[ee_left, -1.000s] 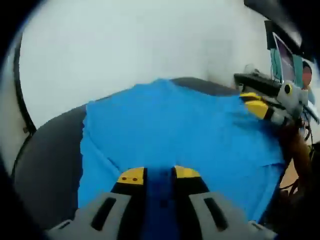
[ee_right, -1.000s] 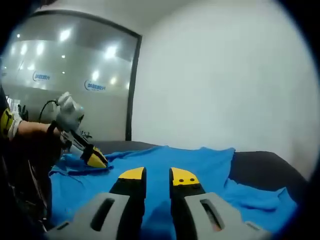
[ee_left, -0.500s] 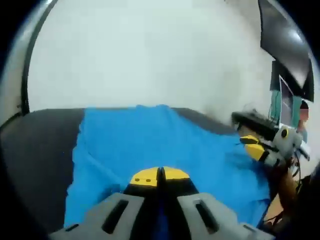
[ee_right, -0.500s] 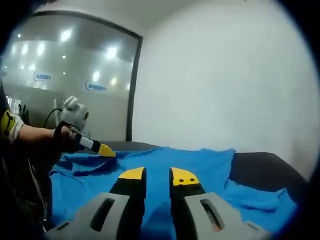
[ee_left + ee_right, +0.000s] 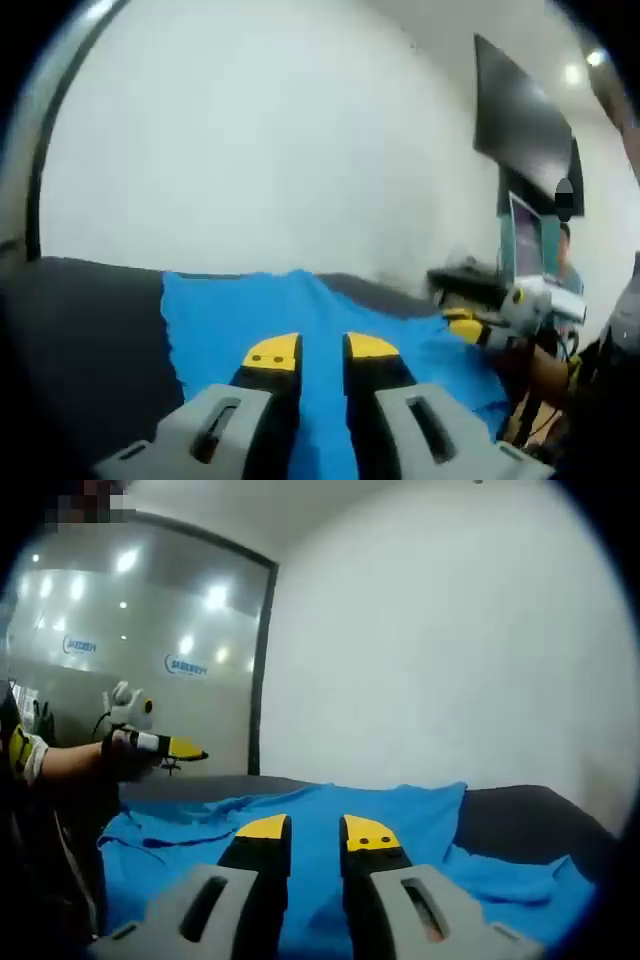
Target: Spread out the cloth and fold it
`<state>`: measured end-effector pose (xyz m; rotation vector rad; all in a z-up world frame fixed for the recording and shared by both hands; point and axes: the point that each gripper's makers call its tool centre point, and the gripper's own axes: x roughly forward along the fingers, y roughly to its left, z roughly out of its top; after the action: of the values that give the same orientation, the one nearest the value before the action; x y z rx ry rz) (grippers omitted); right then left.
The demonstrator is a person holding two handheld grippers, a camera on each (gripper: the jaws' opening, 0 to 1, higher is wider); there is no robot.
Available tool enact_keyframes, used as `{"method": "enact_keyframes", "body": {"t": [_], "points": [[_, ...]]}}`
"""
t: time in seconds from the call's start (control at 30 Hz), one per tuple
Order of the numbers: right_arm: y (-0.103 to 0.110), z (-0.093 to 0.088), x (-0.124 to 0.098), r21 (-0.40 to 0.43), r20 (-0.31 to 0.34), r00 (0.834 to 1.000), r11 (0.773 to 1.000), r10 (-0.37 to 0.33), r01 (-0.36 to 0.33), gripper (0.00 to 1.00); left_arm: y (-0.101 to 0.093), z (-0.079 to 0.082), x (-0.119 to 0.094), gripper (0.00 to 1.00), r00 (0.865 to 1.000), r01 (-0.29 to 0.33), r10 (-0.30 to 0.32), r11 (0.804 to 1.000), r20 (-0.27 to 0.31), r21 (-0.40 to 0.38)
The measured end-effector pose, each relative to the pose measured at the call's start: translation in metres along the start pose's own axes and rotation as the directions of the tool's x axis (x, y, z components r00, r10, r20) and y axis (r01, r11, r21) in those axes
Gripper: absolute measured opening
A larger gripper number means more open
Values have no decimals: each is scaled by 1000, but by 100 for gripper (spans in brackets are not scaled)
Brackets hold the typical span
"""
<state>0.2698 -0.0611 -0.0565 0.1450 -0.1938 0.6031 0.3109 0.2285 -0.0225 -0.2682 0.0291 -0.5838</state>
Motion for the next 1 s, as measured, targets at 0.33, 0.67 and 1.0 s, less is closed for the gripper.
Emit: {"method": "enact_keyframes", "body": {"t": [0.33,0.67,1.0], "points": [[-73,-8,-106,-187,-167,803,818,-572,544,23,90,-60,-13,16,989,-144,144,990,-25,9],[-110,-11,-144,-211,-226,613,653,-757,727,32,62,-57,-15,14,996,-77,81,992,-33,98],[-162,-39,-157,-28,-315,478,512,-820,859,27,57,-57,-17,14,998,-59,64,987,-25,151]]}}
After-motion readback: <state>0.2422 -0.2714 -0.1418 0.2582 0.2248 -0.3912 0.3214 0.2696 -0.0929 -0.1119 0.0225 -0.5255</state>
